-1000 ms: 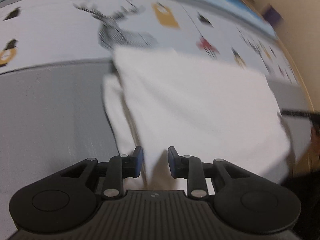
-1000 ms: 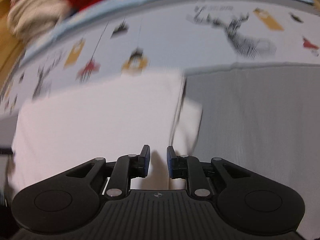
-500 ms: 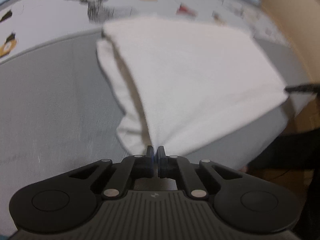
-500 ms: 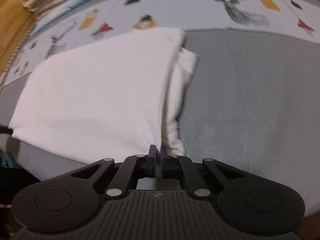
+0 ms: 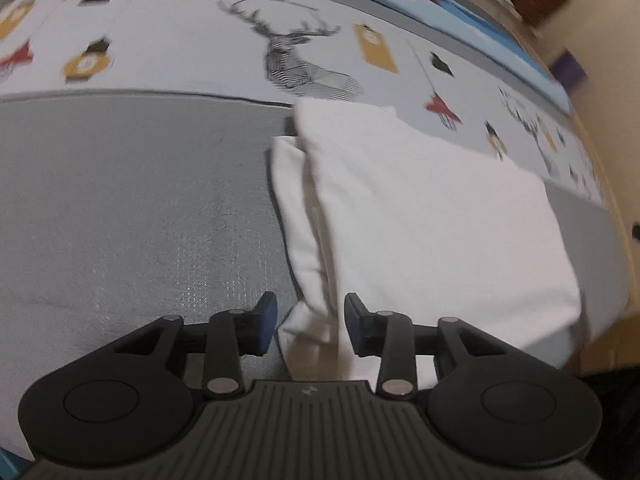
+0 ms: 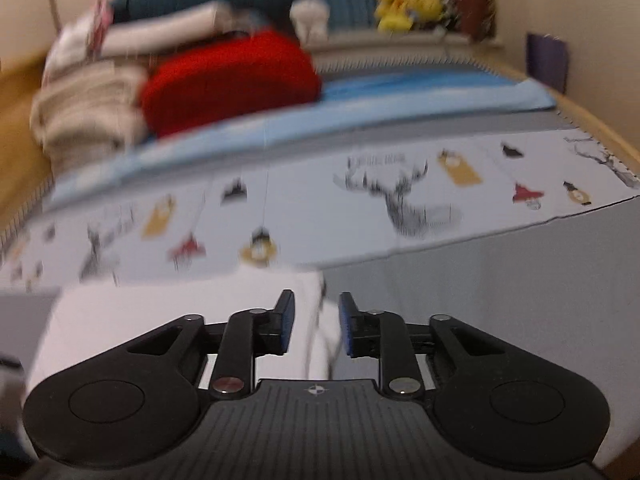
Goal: Fold small clothes
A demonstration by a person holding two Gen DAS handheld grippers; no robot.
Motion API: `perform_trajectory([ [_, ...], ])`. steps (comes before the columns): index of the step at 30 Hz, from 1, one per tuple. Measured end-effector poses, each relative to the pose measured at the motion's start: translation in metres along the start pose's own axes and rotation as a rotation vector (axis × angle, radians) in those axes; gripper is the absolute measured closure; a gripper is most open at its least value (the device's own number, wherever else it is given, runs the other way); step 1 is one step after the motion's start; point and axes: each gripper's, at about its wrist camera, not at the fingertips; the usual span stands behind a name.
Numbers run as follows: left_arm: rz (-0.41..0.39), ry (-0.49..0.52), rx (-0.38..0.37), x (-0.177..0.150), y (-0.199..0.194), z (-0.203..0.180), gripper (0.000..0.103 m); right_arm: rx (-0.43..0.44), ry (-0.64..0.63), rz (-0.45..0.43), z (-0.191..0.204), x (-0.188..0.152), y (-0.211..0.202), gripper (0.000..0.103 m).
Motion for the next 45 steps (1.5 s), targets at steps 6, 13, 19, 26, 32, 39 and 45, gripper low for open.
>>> perform_trajectory([
  [6, 0.008, -0.097, -0.053, 0.02, 0.025, 0.001, 0.033, -0.029, 0.128, 0.014, -0.019, -0.012, 0.032, 0.077],
  [13, 0.053, -0.132, -0.052, 0.04, 0.054, 0.002, 0.03, -0.064, 0.052, 0.086, -0.007, -0.02, 0.057, 0.077],
  [19, 0.059, -0.05, -0.03, 0.041, 0.073, -0.013, 0.061, -0.089, 0.102, 0.093, -0.014, -0.02, 0.059, 0.077],
  [26, -0.02, -0.027, -0.034, 0.036, 0.051, -0.002, 0.089, -0.088, 0.098, 0.081, -0.001, -0.018, 0.064, 0.077],
  [32, -0.016, -0.11, 0.024, 0.026, 0.025, 0.037, 0.082, -0.084, 0.085, 0.083, 0.013, -0.019, 0.069, 0.077],
  [39, 0.031, -0.185, 0.021, 0.021, 0.031, 0.058, 0.052, -0.078, 0.061, 0.102, 0.027, -0.022, 0.073, 0.077],
  [45, 0.048, -0.141, 0.043, 0.02, 0.046, 0.043, 0.052, -0.092, 0.06, 0.107, 0.027, -0.024, 0.073, 0.077],
])
Point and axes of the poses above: each gripper's, at about its wrist camera, not at the fingertips, and y roughly the way its jaws point, z to its left, x to its top, and after that the axes turned 5 degrees about x, right-handed
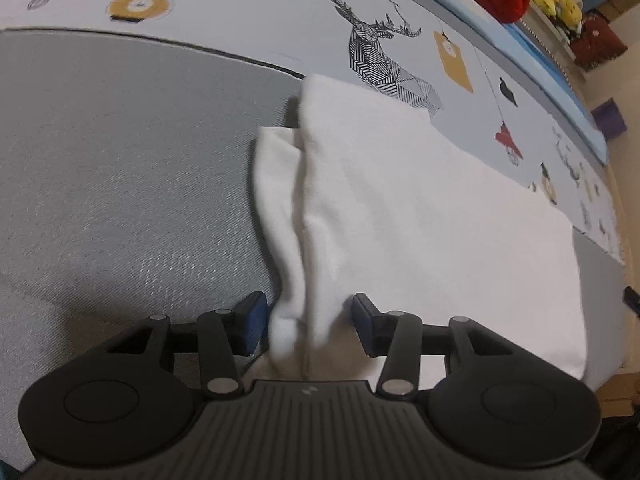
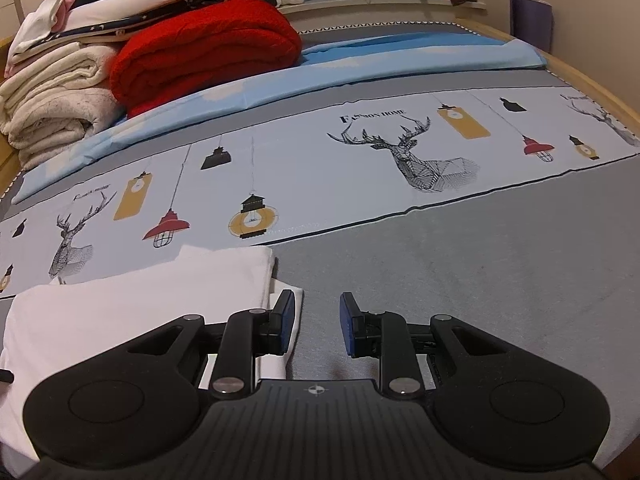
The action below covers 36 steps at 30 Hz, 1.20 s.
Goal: Fold small clothes
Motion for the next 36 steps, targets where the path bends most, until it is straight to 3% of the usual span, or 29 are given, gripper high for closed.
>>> perform_trajectory([
  [3, -0.014, 0.039, 0.032, 0.0, 0.002, -0.011, 0.055, -0.013, 0.011, 0.005, -0.002, 0.0, 0.001, 0.077],
  [5, -0.019, 0.054, 0.031, 0.0, 0.003, -0.014, 0.074, -0.021, 0.013, 0.007, -0.003, -0.001, 0.002, 0.077],
  [8, -0.027, 0.069, 0.028, -0.001, 0.0, -0.015, 0.085, -0.023, 0.013, 0.007, -0.001, -0.002, 0.002, 0.077],
  [13, -0.051, 0.082, 0.027, -0.003, -0.016, -0.014, 0.086, -0.013, 0.01, 0.001, 0.005, -0.002, 0.003, 0.077],
  [20, -0.073, 0.179, 0.283, -0.011, -0.036, -0.017, 0.086, 0.023, -0.013, -0.01, 0.017, -0.001, 0.001, 0.077],
  [22, -0.067, 0.205, 0.331, -0.013, -0.039, -0.017, 0.086, 0.031, -0.008, -0.013, 0.017, 0.0, 0.001, 0.077],
  [24, -0.07, 0.213, 0.334, -0.013, -0.043, -0.019, 0.087, 0.041, -0.002, -0.018, 0.015, 0.001, -0.001, 0.077],
  [26, -0.082, 0.177, 0.281, -0.009, -0.05, -0.02, 0.088, 0.051, 0.0, -0.027, 0.012, 0.003, -0.004, 0.077],
  [30, -0.117, 0.12, 0.086, -0.001, -0.069, -0.04, 0.089, 0.063, 0.002, -0.051, 0.003, 0.005, -0.011, 0.077],
  [36, -0.117, 0.13, -0.243, 0.004, -0.075, -0.123, 0.09, 0.067, 0.015, -0.066, -0.01, 0.004, -0.019, 0.077],
])
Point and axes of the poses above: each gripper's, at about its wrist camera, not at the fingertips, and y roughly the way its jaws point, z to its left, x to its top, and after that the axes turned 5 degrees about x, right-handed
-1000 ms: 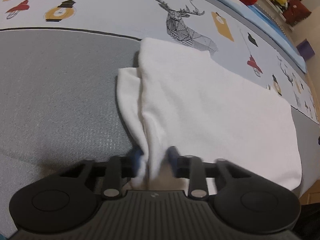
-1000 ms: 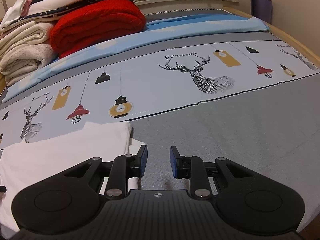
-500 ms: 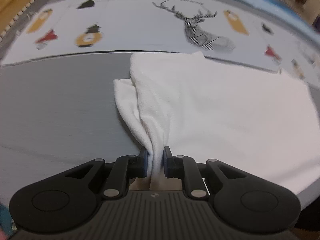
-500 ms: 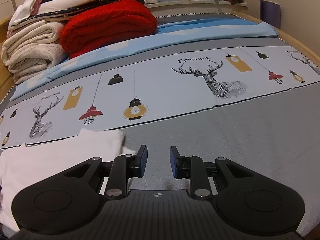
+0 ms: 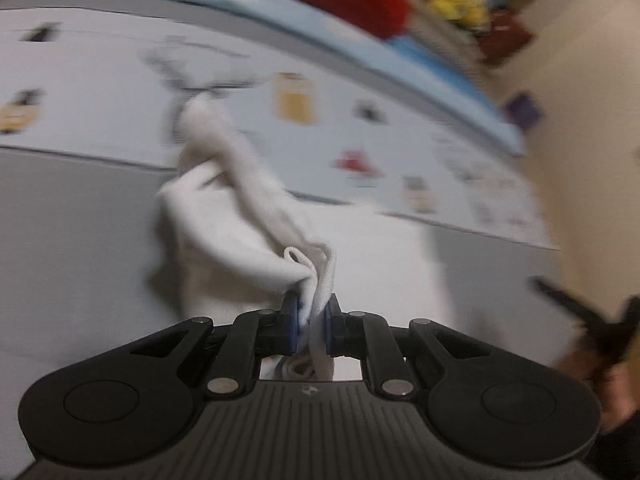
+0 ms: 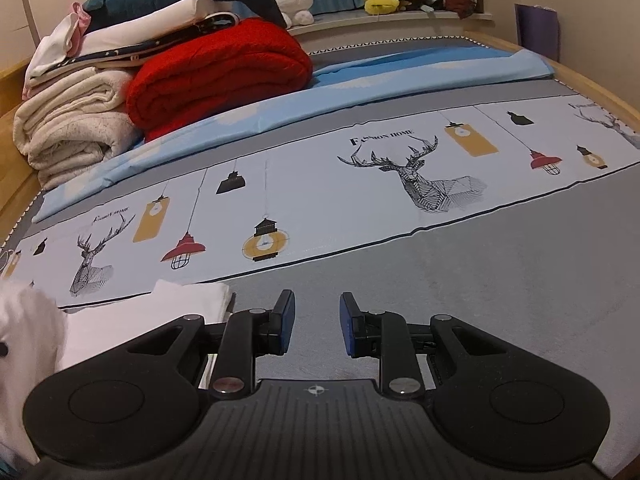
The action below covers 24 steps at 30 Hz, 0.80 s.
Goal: Fold small clothes
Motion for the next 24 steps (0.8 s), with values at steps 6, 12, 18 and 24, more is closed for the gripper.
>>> perform_trajectory([
  [6, 0.029, 0.021, -0.186, -0.001, 0.054, -0.102, 0.087, 0.006, -0.006, 0.01, 0.002, 0.0, -0.002, 0.077],
  [12, -0.029, 0.059, -0.315, 0.0, 0.049, -0.127, 0.056, 0.073, 0.018, 0.035, 0.015, -0.002, 0.002, 0.077],
  [18, 0.103, 0.131, -0.055, -0.019, 0.057, -0.088, 0.057, 0.173, 0.079, 0.146, 0.039, -0.008, 0.034, 0.077],
  [24, 0.152, 0.215, 0.047, -0.035, 0.052, -0.052, 0.057, 0.213, 0.127, 0.247, 0.07, -0.009, 0.082, 0.073],
])
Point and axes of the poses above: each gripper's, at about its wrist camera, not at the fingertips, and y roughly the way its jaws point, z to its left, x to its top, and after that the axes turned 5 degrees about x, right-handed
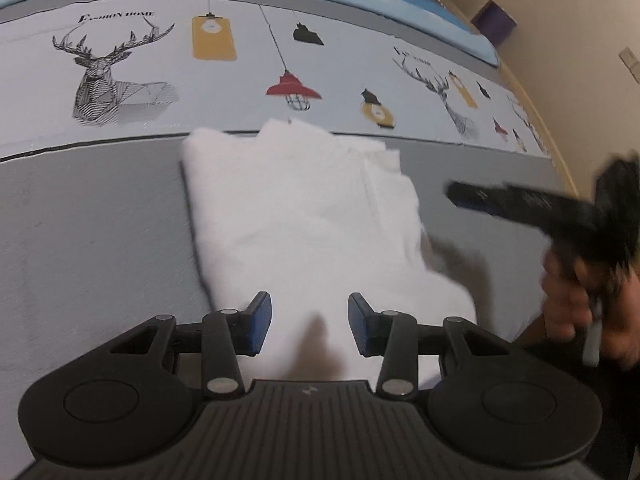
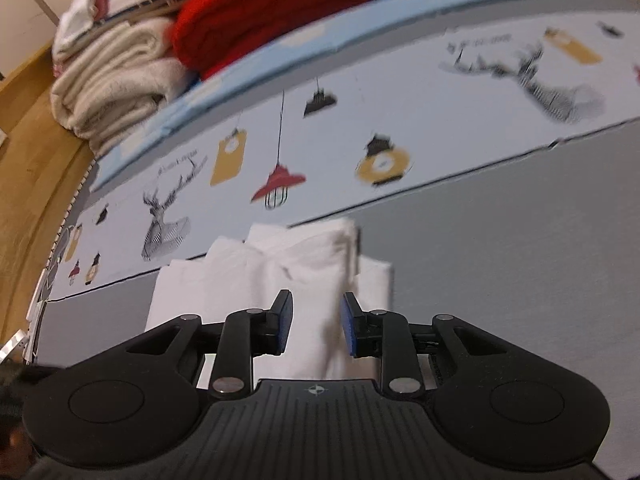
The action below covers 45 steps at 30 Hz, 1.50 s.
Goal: Fold small clothes
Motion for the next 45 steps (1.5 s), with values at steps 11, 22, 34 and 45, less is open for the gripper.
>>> perform_trajectory([
  [11, 0.034, 0.033, 0.054, -0.017, -0.005, 0.026, 0.053, -0.12, 0.034, 0.086, 0.005, 0.008, 0.065, 0.09],
  [22, 0.133, 0.165, 0.078, -0.032, 0.035, -0.001, 0.044, -0.155, 0.0, -0.06, -0.002, 0.021, 0.028, 0.09],
  [34, 0.058, 0.083, 0.083, -0.018, 0.025, 0.007, 0.042, 0.087, -0.046, 0.219, -0.019, -0.02, -0.015, 0.063],
  [45, 0.06, 0.083, 0.08, -0.012, 0.035, -0.012, 0.042, 0.072, -0.147, 0.283, -0.036, -0.05, -0.052, 0.094],
])
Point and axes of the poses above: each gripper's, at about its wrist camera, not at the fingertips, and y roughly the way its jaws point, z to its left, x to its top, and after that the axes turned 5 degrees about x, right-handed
